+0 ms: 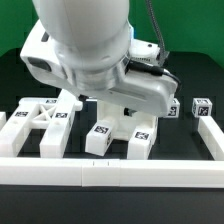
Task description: Assemble chair
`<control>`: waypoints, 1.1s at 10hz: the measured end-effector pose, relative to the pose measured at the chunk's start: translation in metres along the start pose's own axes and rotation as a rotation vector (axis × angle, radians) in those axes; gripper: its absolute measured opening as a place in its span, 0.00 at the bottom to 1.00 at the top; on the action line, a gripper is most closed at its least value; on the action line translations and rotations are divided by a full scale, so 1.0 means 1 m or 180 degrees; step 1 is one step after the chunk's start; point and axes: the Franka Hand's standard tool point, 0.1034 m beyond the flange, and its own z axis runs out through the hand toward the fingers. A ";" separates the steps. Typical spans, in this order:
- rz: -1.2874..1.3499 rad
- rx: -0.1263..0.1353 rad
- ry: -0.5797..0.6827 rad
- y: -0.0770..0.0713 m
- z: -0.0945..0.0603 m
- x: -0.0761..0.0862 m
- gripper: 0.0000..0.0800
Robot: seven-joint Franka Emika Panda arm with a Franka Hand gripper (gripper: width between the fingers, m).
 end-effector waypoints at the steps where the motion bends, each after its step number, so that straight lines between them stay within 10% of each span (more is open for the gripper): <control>1: -0.0015 0.0081 0.0342 -0.002 -0.004 0.007 0.81; 8: -0.0407 0.0344 0.2086 0.020 -0.032 0.011 0.81; 11: -0.1003 0.0133 0.2171 0.047 -0.043 0.027 0.81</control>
Offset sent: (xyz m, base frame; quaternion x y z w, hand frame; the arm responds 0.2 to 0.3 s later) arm -0.0012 -0.0397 0.0300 0.0576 0.2171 -0.1140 0.9678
